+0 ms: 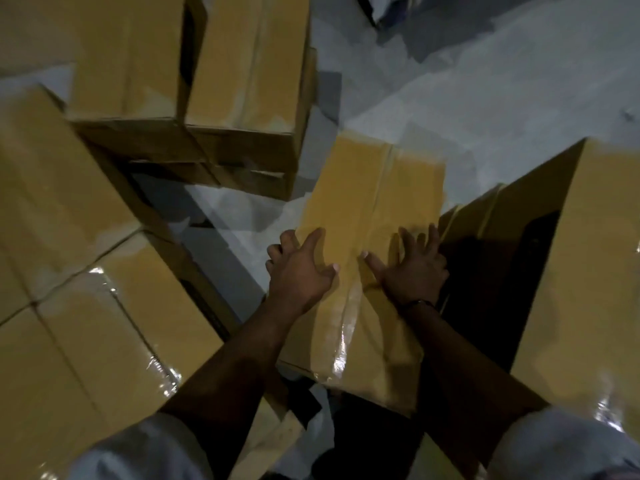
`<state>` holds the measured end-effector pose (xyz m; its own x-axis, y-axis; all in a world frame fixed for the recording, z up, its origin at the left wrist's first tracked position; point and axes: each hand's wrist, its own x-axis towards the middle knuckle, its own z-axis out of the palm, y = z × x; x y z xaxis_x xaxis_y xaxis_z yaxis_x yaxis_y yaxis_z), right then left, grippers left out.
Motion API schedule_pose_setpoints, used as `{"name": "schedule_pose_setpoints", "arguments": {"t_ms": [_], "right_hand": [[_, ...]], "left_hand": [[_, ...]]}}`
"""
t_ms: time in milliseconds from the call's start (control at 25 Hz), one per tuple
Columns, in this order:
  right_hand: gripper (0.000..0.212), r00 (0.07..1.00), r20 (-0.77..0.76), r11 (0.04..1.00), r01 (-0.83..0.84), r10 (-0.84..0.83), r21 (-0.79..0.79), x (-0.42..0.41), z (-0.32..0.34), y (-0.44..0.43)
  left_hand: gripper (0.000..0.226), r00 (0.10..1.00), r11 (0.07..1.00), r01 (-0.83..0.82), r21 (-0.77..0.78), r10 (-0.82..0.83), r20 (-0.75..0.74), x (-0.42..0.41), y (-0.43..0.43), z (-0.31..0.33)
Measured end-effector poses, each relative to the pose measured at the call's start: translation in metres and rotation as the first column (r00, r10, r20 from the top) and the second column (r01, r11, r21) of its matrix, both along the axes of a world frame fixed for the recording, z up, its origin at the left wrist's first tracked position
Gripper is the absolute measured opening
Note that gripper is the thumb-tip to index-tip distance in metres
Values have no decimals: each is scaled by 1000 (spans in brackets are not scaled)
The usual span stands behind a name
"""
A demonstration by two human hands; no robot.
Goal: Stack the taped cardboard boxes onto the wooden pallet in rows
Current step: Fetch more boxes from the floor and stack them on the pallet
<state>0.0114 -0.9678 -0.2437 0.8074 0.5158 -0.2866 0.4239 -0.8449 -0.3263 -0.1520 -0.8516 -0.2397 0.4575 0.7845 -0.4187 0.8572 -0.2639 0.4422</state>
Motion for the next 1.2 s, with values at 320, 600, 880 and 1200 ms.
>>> {"name": "schedule_pose_setpoints", "arguments": {"t_ms": [320, 600, 880, 1200], "right_hand": [[78, 922, 208, 923, -358, 327, 139, -114, 92, 33], [69, 800, 240, 777, -596, 550, 203, -250, 121, 46], [70, 616, 154, 600, -787, 772, 141, -356, 104, 52], [84, 421, 16, 420, -901, 907, -106, -381, 81, 64]], "left_hand": [[82, 933, 939, -344, 14, 340, 123, -147, -34, 90], [88, 821, 815, -567, 120, 548, 161, -286, -68, 127], [90, 699, 695, -714, 86, 702, 137, -392, -106, 111], [94, 714, 719, -695, 8, 688, 128, -430, -127, 68]]}}
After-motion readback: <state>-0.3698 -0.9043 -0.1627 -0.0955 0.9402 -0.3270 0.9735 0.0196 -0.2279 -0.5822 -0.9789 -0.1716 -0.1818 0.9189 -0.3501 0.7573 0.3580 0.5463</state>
